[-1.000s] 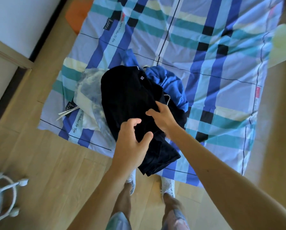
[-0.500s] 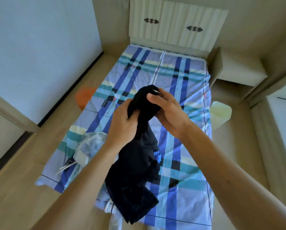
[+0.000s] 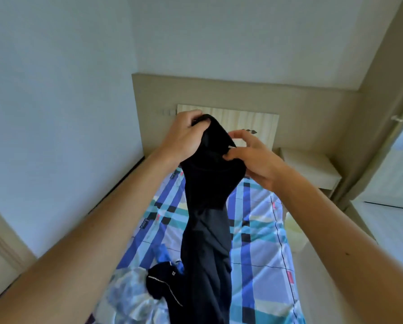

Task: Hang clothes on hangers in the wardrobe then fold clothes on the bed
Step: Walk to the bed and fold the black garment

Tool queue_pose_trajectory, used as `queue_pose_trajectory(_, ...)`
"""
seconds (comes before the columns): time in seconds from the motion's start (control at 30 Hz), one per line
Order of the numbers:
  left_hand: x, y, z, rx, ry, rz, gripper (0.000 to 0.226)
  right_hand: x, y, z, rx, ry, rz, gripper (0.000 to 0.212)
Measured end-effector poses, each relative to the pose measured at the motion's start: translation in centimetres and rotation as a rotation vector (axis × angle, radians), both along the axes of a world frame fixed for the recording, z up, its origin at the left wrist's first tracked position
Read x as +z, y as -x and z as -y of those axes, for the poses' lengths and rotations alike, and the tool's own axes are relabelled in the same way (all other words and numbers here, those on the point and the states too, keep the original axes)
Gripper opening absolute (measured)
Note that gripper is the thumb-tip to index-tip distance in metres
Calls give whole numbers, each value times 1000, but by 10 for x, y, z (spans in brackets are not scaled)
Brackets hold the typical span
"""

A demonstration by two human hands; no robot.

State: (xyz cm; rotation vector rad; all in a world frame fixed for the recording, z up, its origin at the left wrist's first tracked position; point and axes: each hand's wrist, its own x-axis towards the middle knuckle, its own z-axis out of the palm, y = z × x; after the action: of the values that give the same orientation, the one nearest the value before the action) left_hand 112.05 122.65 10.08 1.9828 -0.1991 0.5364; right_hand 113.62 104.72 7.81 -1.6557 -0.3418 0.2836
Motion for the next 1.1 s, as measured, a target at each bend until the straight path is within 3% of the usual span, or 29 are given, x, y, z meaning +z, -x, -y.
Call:
queue_pose_trajectory(0.13, 32, -7, 2, 4, -104, 5, 32, 31, -5, 20, -15, 309, 209, 37)
queue_pose_trajectory(0.2, 45, -8, 5, 10, -167, 8, 29, 43, -6, 29, -43, 371, 246, 33)
queue_pose_trajectory(0.37, 72, -12, 7, 49, -285, 4, 37, 54, -13, 50, -8, 377, 279, 42)
queue_pose_trajectory(0.5, 91, -16, 12, 50, -350, 8, 31, 52, -18, 51, -3, 407, 372, 54)
queue_pose_trajectory(0.63, 106, -20, 26, 66, -470, 33, 30, 40, -18, 26, 98, 444, 367, 35)
queue_pose_trajectory(0.9, 133, -24, -7, 107, -692, 70, 16, 6, -55, 51, -174, 664, 525, 27)
queue_pose_trajectory(0.97, 139, -27, -27, 84, -803, 38, 6, 20, -64, 74, -206, 631, 494, 33)
queue_pose_trajectory(1.1, 142, -26, -57, 37, -972, -131, 12, 77, -64, 112, -130, 476, 451, 32)
